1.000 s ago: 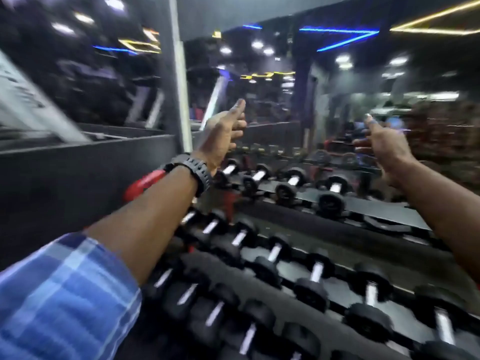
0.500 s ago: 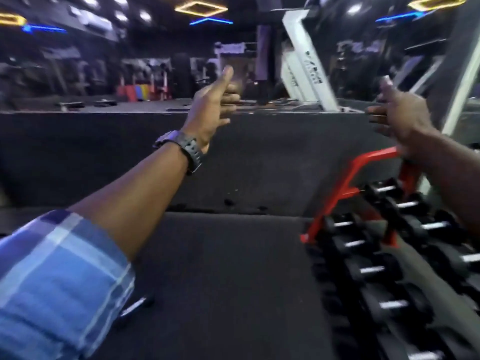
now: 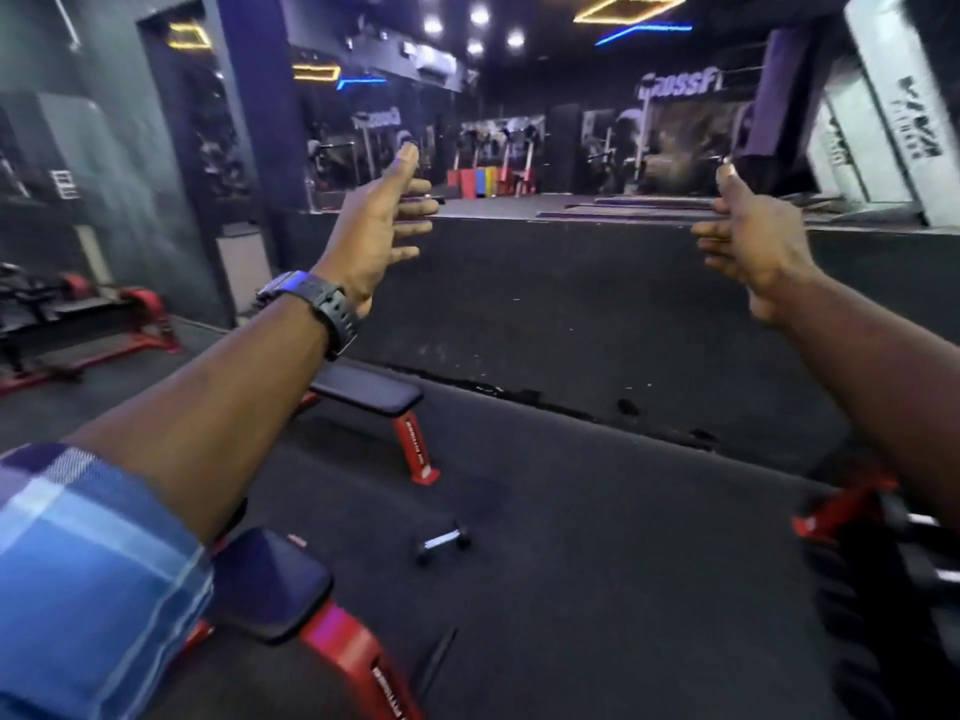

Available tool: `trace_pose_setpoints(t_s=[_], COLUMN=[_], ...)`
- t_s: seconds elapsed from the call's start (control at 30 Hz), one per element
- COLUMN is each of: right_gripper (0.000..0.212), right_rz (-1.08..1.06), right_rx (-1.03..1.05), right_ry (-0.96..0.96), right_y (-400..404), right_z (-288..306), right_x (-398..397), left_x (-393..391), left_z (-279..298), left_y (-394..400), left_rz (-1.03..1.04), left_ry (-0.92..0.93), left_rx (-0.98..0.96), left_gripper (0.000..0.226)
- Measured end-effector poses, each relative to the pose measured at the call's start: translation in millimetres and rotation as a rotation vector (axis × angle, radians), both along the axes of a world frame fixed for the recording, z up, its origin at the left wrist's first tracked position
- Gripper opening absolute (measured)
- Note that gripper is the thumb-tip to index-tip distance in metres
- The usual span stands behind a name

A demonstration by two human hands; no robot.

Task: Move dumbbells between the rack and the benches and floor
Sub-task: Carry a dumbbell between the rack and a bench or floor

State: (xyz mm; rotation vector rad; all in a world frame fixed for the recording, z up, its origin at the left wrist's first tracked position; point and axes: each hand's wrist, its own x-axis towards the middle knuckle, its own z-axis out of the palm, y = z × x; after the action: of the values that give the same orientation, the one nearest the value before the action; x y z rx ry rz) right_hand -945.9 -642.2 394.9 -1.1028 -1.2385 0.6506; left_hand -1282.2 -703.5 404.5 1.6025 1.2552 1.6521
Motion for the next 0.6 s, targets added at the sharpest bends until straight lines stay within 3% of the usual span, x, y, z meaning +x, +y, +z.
trace_pose_setpoints(t_s=[0.07, 0.2, 0.3, 0.4, 0.6], right_gripper=[0.048, 0.068, 0.068, 0.058, 0.060], right_rz=[0.028, 0.047, 0.057, 0.082, 0.146], right_rx=[-0.012, -0.060, -0.111, -0.185, -0.429], right_ry=[0.007, 0.009, 0.002, -0.033, -0.024], right_y=[2, 10, 17, 22, 37], right_z=[-5, -18, -38, -81, -211], right_x=[-23, -57, -83, -114, -165], left_x=[-16, -39, -49, -59, -76], left_z=[-1, -3, -24, -72, -192], left_y=[-5, -3, 6, 17, 40], left_rz=[0.022, 0.032, 0.023, 0.040, 0.032], left_ry=[0.013, 0.002, -0.018, -0.043, -0.154], left_rx=[0.006, 0.008, -0.024, -0.111, -0.364], left_gripper=[0.059, 0.060, 0.058, 0.056, 0.052])
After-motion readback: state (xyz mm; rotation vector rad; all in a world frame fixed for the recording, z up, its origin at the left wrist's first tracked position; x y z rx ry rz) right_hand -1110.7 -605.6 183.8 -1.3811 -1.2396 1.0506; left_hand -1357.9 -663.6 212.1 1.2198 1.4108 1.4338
